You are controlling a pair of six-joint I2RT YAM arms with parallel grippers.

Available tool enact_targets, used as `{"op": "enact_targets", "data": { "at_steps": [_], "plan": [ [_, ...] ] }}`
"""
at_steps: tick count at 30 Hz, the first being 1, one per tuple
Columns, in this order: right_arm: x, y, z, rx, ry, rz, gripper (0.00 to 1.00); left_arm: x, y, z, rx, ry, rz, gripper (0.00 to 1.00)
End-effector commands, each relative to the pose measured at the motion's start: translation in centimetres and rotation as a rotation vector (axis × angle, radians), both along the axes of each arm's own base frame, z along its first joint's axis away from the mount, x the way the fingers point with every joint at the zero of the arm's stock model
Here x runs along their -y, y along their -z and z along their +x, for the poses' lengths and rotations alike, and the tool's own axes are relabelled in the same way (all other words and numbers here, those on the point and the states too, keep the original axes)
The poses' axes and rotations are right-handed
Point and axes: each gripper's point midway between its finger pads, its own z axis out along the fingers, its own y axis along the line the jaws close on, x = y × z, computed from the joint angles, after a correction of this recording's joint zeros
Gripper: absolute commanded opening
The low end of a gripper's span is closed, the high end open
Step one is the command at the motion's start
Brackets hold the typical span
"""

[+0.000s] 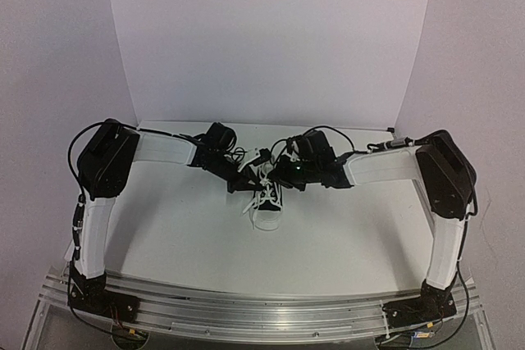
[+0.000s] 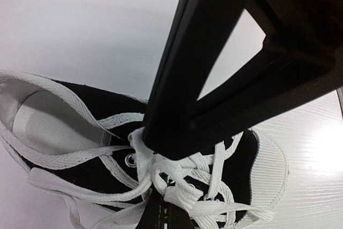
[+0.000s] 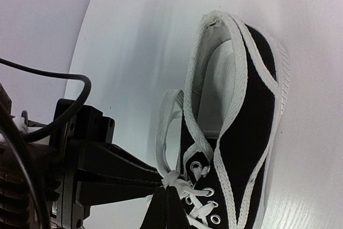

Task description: Tie the shoes

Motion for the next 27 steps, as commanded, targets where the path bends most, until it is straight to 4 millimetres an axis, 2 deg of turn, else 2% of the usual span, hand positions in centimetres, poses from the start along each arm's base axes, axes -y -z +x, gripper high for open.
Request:
{"op": "enact_targets", "data": {
  "at_steps": [1,3,9,11,12,14,17,21,24,27],
  "plan": [
    [-0.2,-5.6,1.4,0.147,0.069,0.144,0.0,-0.6,-0.2,-0.3,0.015,0.024,0.01,0.0],
    [0.1,-5.3,1.0,0.146,0.07,0.146,0.0,-0.5,-0.2,-0.4,0.009,0.029,0.013,0.0],
    [-1.9,-7.7,-1.5,0.254,-0.147,0.236,0.0,-0.4,-0.9,-0.7,-0.011,0.036,0.004,0.0],
    [-1.7,-7.4,-2.0,0.254,-0.166,0.231,0.09,-0.5,-1.0,-0.8,-0.017,0.034,0.003,0.0],
    [-1.6,-7.2,-2.2,0.248,-0.171,0.227,0.2,-0.5,-1.0,-0.8,-0.017,0.034,0.003,0.0],
    [-0.9,-6.6,-2.0,0.227,-0.166,0.23,0.33,-0.4,-1.0,-0.7,-0.014,0.031,0.003,0.0],
    [0.6,-7.1,-0.9,0.214,-0.146,0.249,0.39,-0.5,-0.8,-0.5,-0.006,0.024,0.011,0.0],
    [3.0,-8.0,0.3,0.224,-0.125,0.206,0.37,-0.6,-0.6,-0.2,0.01,0.021,0.024,0.0],
    [4.1,-5.5,0.7,0.152,-0.125,0.034,0.24,-0.6,-0.6,0.0,0.015,0.02,0.033,0.0],
    [3.7,-3.5,1.0,0.081,-0.17,-0.05,0.15,-0.7,-0.5,-0.3,-0.001,0.027,0.041,0.0]
  ]
}}
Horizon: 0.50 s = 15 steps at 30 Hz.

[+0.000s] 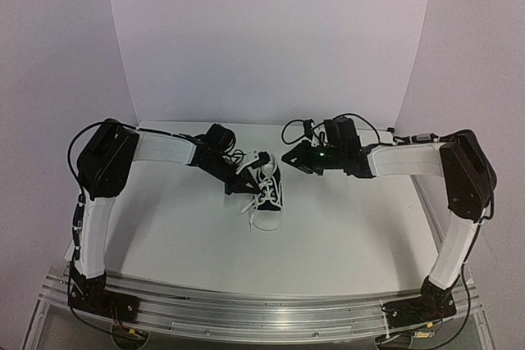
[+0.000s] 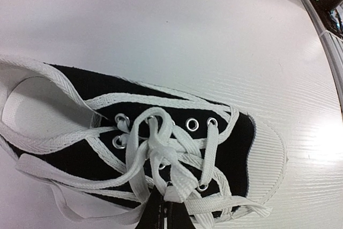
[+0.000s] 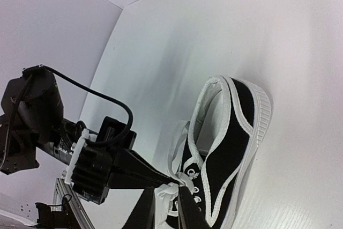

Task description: Tie the shoes

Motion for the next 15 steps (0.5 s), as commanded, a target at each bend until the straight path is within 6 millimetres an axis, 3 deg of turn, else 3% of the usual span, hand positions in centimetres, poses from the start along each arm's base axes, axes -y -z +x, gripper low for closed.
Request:
{"op": "enact_targets", "data": {
  "at_steps": [1,4,7,10,15],
  "plan": [
    [-0.5,1.8,-0.4,-0.08,-0.067,-0.14,0.14,-0.3,-1.1,0.3,0.014,0.002,0.013,0.0],
    [-0.9,2.6,-0.3,-0.175,-0.031,-0.092,0.25,-0.6,-1.2,0.4,0.01,-0.018,0.019,0.0],
    [-3.1,2.3,-0.6,-0.177,-0.07,-0.076,0.34,-1.0,-2.1,1.2,-0.013,-0.069,-0.007,0.0],
    [-4.0,2.8,-0.4,-0.145,-0.1,-0.099,0.32,-1.7,-3.7,1.7,-0.045,-0.095,-0.087,0.0],
    [-4.7,4.4,-0.5,-0.169,-0.157,-0.128,0.28,-1.9,-4.4,1.0,-0.053,-0.066,-0.123,0.0]
  ]
}}
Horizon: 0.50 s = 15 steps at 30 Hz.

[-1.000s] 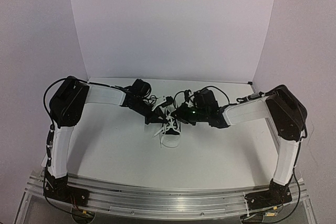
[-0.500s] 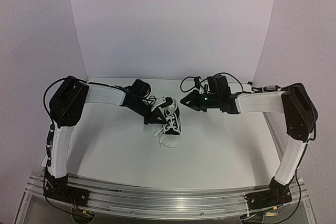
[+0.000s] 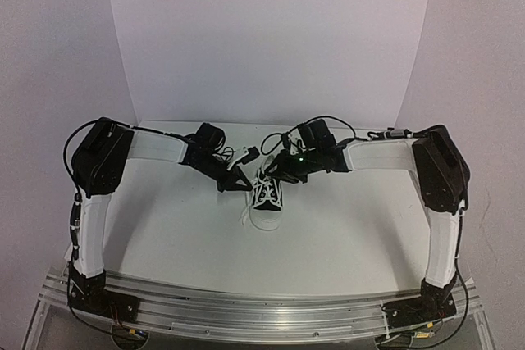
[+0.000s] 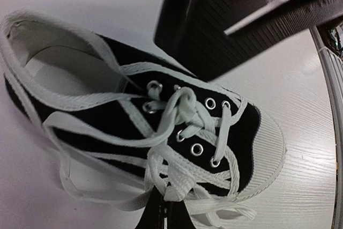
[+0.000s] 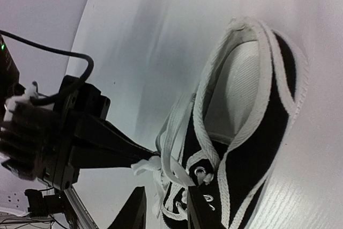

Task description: Tie the shoes

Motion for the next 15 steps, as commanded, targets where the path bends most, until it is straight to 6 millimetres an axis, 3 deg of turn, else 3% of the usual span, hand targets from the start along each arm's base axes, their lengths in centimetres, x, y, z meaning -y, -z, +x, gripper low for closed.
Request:
{"op": "enact_targets", "data": {
  "at_steps": [1,8,15],
  "plan": [
    [-0.9,0.4,-0.3,-0.01,-0.073,-0.019,0.27,0.2,-4.3,0.0,0.038,0.018,-0.098,0.0],
    [0.4,1.8,-1.0,-0.009,-0.095,-0.13,0.31,0.2,-4.0,-0.1,0.04,0.038,-0.092,0.0],
    [-0.6,2.2,-0.6,-0.029,-0.114,-0.107,0.25,0.9,-3.9,0.9,0.082,0.025,-0.108,0.0]
  ]
}}
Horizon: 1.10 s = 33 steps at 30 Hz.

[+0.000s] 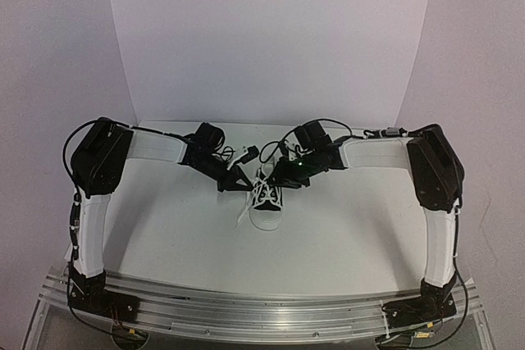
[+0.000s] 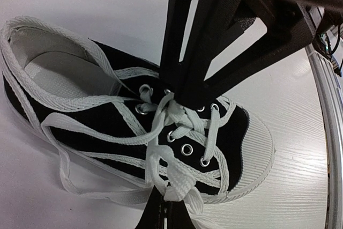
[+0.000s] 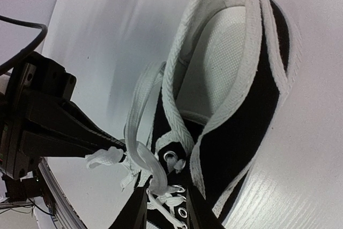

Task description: Tie the shoes

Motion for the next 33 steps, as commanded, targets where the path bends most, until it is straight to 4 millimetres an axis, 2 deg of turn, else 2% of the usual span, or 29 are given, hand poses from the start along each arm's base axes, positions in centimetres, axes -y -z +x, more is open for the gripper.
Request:
{"op": "enact_targets", "data": {
  "at_steps": [1,3,8,16,18,21,24,33],
  "plan": [
    [-1.1,-0.5,0.7,0.01,-0.024,0.018,0.24,1.1,-3.4,1.4,0.11,0.004,-0.072,0.0],
    [-1.2,-0.6,1.0,0.018,-0.019,0.018,0.21,1.4,-3.7,2.0,0.134,0.003,-0.081,0.0],
    [-1.1,-0.8,1.5,0.035,-0.003,0.007,0.05,1.8,-3.8,2.4,0.159,0.018,-0.084,0.0],
    [-0.8,-0.6,0.6,0.002,-0.007,0.014,0.11,1.7,-3.5,2.3,0.165,0.026,-0.079,0.0],
    [-0.7,-0.1,0.5,-0.008,-0.005,0.009,0.09,1.9,-3.5,2.2,0.166,0.03,-0.08,0.0],
    [-0.8,-0.1,0.6,-0.009,-0.002,0.011,0.0,2.0,-3.5,2.1,0.171,0.038,-0.078,0.0],
    [-0.7,-1.1,1.0,0.014,0.016,0.014,0.0,2.3,-3.4,1.4,0.173,0.063,-0.064,0.0],
    [0.9,-6.2,2.2,0.151,0.129,0.053,0.0,2.6,-3.0,0.7,0.139,0.078,-0.042,0.0]
  ]
}}
